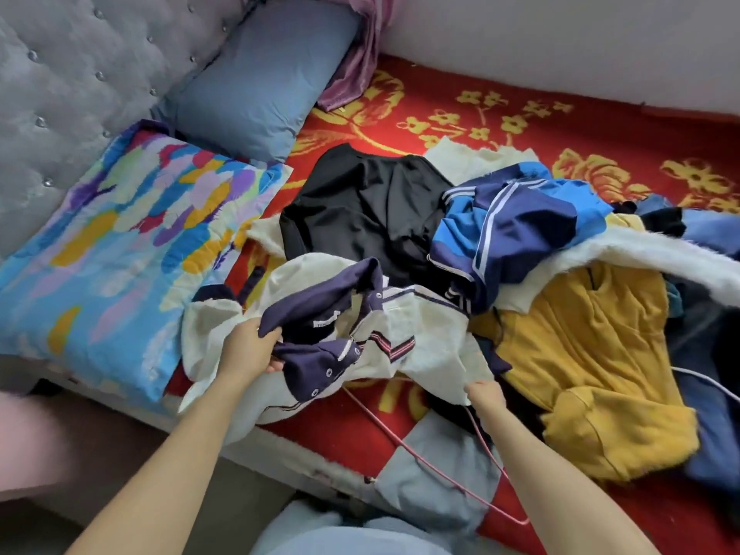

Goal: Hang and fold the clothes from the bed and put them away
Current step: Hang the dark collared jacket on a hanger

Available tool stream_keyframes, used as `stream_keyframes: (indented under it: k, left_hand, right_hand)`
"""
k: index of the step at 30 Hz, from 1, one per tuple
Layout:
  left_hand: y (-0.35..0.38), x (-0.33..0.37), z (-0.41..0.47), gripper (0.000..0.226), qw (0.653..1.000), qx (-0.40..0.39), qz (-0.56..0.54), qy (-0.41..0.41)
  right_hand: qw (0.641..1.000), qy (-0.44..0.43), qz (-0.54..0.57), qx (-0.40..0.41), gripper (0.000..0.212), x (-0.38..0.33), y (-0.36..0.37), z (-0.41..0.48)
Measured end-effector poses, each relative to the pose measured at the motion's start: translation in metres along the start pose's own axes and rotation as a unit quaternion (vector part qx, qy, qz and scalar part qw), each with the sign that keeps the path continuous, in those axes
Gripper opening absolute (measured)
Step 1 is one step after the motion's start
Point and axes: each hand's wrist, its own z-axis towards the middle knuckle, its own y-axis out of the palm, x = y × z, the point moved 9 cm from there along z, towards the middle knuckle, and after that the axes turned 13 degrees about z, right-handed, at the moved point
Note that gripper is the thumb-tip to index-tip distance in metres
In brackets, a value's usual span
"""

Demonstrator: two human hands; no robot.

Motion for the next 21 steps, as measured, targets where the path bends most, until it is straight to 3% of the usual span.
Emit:
stream_keyframes:
  k: [5, 15, 18, 21]
  left_hand:
    - [0.04, -0.024, -0.007, 0.02, 0.999, 0.018, 0.01, -0.032]
    - [0.072, -0.06, -0.021, 0.013, 0.995, 0.07, 0.011, -0.069]
    - [0.074, -0.071, -0.025, 0.015, 0.993, 0.082, -0.004, -0.085]
    - [0.075, -0.076, -0.029, 0.009, 0.992, 0.081, -0.012, -0.095]
  right_hand:
    - [0.991, 0.069, -0.11, -0.038, 0.018, 0.095, -0.014, 0.015]
    - [0.972, 0.064, -0.21, -0.085, 0.056, 0.144, 0.003, 0.057]
    - [0.97, 0.046, -0.228, -0.075, 0.048, 0.152, 0.008, 0.054]
    - [0.975, 0.012, -0.208, -0.075, 0.013, 0.15, 0.006, 0.041]
